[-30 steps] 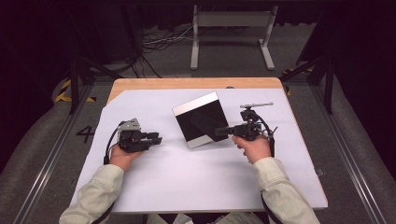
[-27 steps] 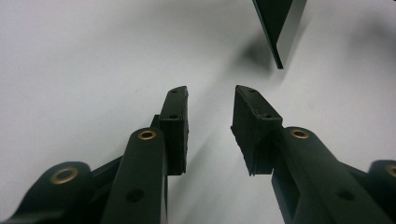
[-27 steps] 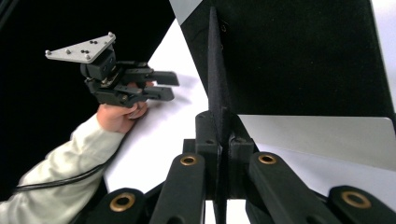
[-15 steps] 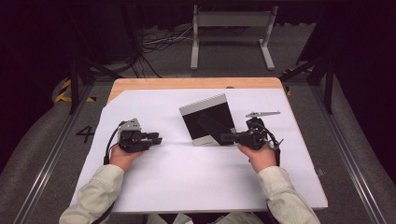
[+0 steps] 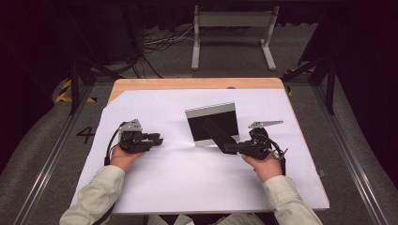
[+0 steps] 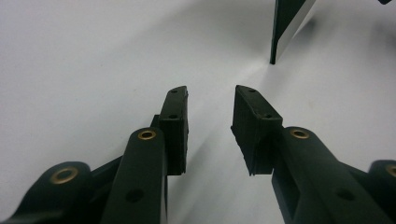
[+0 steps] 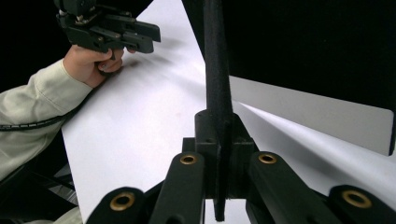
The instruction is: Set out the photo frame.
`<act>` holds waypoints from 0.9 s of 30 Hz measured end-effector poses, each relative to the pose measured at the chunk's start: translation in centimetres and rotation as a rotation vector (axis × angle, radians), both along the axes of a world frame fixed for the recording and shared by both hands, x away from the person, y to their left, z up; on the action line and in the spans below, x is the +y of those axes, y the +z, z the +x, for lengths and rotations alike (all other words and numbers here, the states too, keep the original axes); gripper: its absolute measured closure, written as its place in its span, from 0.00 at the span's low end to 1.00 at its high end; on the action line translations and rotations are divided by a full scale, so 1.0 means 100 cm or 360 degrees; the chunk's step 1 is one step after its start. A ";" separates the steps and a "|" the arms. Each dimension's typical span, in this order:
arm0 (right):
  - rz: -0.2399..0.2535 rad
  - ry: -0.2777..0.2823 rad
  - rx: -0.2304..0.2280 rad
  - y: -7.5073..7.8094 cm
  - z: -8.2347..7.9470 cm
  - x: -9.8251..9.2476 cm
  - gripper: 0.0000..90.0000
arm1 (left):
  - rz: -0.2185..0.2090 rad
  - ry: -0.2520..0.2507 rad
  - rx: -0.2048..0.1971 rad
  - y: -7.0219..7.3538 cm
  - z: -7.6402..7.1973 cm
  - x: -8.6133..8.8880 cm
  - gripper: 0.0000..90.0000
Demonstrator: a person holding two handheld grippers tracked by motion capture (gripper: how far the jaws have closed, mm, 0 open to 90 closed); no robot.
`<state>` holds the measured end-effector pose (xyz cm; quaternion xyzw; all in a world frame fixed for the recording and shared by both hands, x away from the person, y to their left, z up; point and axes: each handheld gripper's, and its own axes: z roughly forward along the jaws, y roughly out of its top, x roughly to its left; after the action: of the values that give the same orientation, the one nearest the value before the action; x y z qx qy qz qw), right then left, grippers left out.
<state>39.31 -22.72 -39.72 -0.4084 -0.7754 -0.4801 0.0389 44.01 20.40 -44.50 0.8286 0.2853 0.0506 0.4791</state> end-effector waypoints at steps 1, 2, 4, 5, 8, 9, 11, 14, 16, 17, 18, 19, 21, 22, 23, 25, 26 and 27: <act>-0.0005 0.0003 0.0001 -0.001 -0.001 0.000 0.96 | 0.0003 -0.0004 -0.0003 0.000 0.000 0.000 0.73; -0.0009 0.0006 0.0000 -0.002 -0.002 -0.001 0.96 | 0.0003 -0.0004 -0.0002 0.000 0.000 0.000 0.73; -0.0022 0.0012 -0.0001 -0.004 -0.005 -0.001 0.96 | 0.0008 -0.0004 -0.0003 0.000 0.000 0.000 0.73; -0.0031 0.0015 -0.0008 -0.005 -0.005 -0.001 0.96 | 0.0008 -0.0005 -0.0004 0.000 0.000 0.000 0.73; -0.0058 0.0026 -0.0013 -0.007 -0.008 -0.001 0.96 | 0.0009 -0.0006 -0.0004 0.000 0.000 0.000 0.73; -0.0077 0.0036 -0.0018 -0.009 -0.010 -0.001 0.96 | 0.0009 -0.0007 -0.0005 0.000 0.000 0.000 0.73; -0.0086 0.0041 -0.0021 -0.010 -0.011 -0.001 0.96 | 0.0010 -0.0007 -0.0006 0.000 0.000 0.000 0.73; -0.0114 0.0053 -0.0033 -0.012 -0.014 -0.001 0.96 | 0.0011 -0.0004 -0.0005 0.000 0.000 0.000 0.73; -0.0124 0.0059 -0.0042 -0.013 -0.015 -0.001 0.96 | 0.0009 -0.0004 -0.0001 0.000 0.000 0.000 0.73; -0.0140 0.0071 -0.0051 -0.014 -0.017 0.000 0.95 | 0.0009 -0.0006 -0.0004 0.000 0.000 0.000 0.73; -0.0147 0.0076 -0.0056 -0.015 -0.017 -0.001 0.95 | 0.0010 -0.0004 -0.0002 0.000 0.000 0.000 0.73; -0.0148 0.0080 -0.0056 -0.016 -0.018 -0.001 0.95 | 0.0010 -0.0004 -0.0002 0.000 0.000 0.000 0.73; -0.0149 0.0083 -0.0054 -0.018 -0.019 -0.001 0.95 | 0.0010 -0.0001 0.0001 0.000 0.000 -0.001 0.73; -0.0149 0.0083 -0.0054 -0.018 -0.019 -0.001 0.95 | 0.0011 -0.0001 0.0000 0.000 0.000 -0.001 0.73; -0.0149 0.0083 -0.0054 -0.018 -0.019 -0.001 0.95 | 0.0011 -0.0001 0.0000 0.000 0.000 -0.001 0.73; -0.0149 0.0086 -0.0060 -0.021 -0.019 -0.002 0.95 | 0.0010 -0.0001 -0.0001 0.000 0.000 -0.001 0.73; -0.0151 0.0087 -0.0064 -0.021 -0.020 -0.002 0.95 | 0.0011 -0.0001 0.0000 0.000 0.000 -0.001 0.73; -0.0150 0.0094 -0.0068 -0.022 -0.020 -0.003 0.95 | 0.0011 0.0000 0.0004 0.000 0.000 -0.001 0.73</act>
<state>37.31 -23.00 -41.94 -0.3765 -0.8094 -0.4503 0.0172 43.98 20.33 -44.51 0.8303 0.2856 0.0506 0.4758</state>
